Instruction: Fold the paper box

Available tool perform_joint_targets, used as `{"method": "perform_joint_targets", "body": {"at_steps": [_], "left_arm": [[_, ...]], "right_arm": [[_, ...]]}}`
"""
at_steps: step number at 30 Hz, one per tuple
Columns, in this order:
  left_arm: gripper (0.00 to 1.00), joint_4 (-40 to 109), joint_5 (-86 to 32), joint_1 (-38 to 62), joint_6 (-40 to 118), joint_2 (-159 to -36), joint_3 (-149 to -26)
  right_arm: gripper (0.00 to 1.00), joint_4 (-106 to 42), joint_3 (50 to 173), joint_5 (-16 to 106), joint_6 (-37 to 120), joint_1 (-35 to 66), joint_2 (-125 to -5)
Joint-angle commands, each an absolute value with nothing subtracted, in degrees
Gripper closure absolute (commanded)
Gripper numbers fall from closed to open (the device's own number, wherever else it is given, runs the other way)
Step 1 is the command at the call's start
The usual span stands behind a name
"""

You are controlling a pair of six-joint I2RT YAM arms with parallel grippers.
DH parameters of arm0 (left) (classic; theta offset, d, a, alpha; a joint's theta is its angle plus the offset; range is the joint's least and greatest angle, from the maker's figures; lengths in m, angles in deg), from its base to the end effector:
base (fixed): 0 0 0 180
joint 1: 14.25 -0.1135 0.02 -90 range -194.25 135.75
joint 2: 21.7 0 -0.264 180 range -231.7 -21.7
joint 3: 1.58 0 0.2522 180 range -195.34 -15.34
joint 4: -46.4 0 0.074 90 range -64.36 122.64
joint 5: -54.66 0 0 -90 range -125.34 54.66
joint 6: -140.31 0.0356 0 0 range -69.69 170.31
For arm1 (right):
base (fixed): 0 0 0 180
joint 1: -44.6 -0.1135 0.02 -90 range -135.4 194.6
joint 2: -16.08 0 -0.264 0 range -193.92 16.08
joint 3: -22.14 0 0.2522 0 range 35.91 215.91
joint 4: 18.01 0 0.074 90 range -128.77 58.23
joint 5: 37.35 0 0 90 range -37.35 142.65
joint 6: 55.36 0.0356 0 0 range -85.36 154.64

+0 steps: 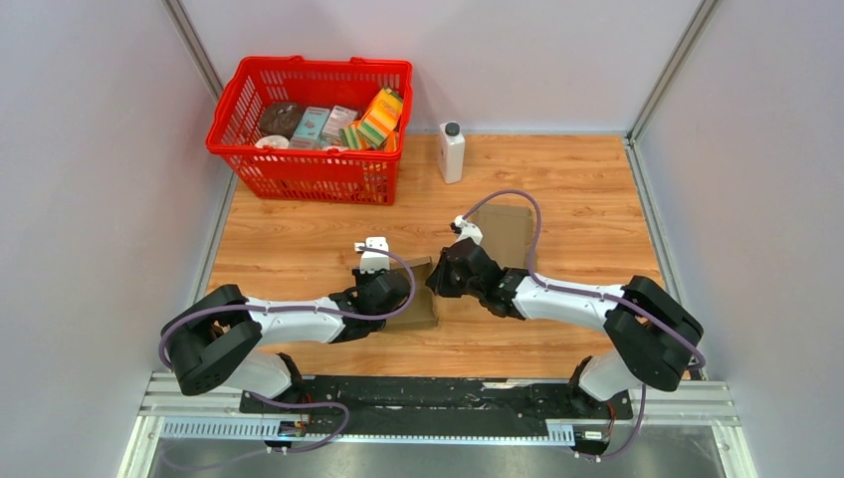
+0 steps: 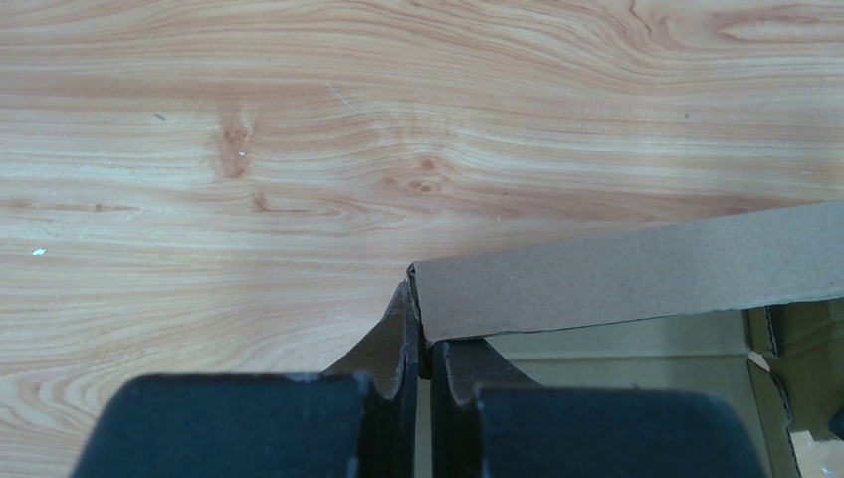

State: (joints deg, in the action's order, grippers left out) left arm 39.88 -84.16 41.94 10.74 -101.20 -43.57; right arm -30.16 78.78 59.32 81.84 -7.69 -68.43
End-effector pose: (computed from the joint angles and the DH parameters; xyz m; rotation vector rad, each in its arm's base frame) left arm 0.1569 -0.1862 0.1518 -0.0923 2.0441 -0.0206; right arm 0.1877 0.2359 0.1881 -0.0412 2.3873 0.7591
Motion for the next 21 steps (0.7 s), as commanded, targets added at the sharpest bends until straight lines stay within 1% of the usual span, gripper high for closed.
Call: {"method": "perform_joint_targets", "body": {"at_steps": [1, 3, 4, 6, 7, 12, 13, 16, 18, 21], "left_arm": [[1.00, 38.3, -81.5, 42.9, 10.8, -101.2, -43.9], [1.00, 38.2, -81.6, 42.8, 10.6, -100.7, -43.6], [1.00, 38.6, -81.7, 42.8, 10.7, -100.5, -43.4], [1.00, 38.7, -81.7, 42.8, 10.5, -100.2, -42.9], [1.00, 38.8, -81.7, 42.8, 10.3, -100.2, -42.9], [1.00, 39.0, -81.5, 42.8, 10.3, -100.4, -42.8], [1.00, 39.1, -81.5, 42.8, 10.4, -100.5, -42.8], [1.00, 39.0, -81.4, 42.8, 10.5, -100.5, -43.0], [1.00, 38.8, -81.4, 42.8, 10.5, -100.4, -43.1], [1.00, 38.8, -81.5, 42.8, 10.4, -100.2, -42.8]], "right_arm": [[0.98, -18.3, 80.0, 55.7, 79.9, -7.7, -69.6], [0.90, -20.1, 79.8, 56.9, 77.0, -7.7, -68.7], [0.82, -21.0, 79.5, 58.1, 76.3, -7.8, -68.1], [0.77, -22.3, 77.3, 59.6, 75.5, -7.9, -66.6], [0.71, -23.6, 77.0, 61.2, 75.7, -7.9, -66.4], [0.58, -26.8, 75.2, 60.6, 74.5, -8.0, -67.1], [0.54, -27.0, 75.1, 61.4, 74.4, -8.0, -67.2], [0.50, -29.9, 76.8, 64.7, 73.4, -8.0, -68.6], [0.50, -34.7, 78.5, 66.9, 73.7, -8.0, -69.8], [0.50, -36.6, 79.1, 69.1, 75.7, -8.0, -71.4]]}}
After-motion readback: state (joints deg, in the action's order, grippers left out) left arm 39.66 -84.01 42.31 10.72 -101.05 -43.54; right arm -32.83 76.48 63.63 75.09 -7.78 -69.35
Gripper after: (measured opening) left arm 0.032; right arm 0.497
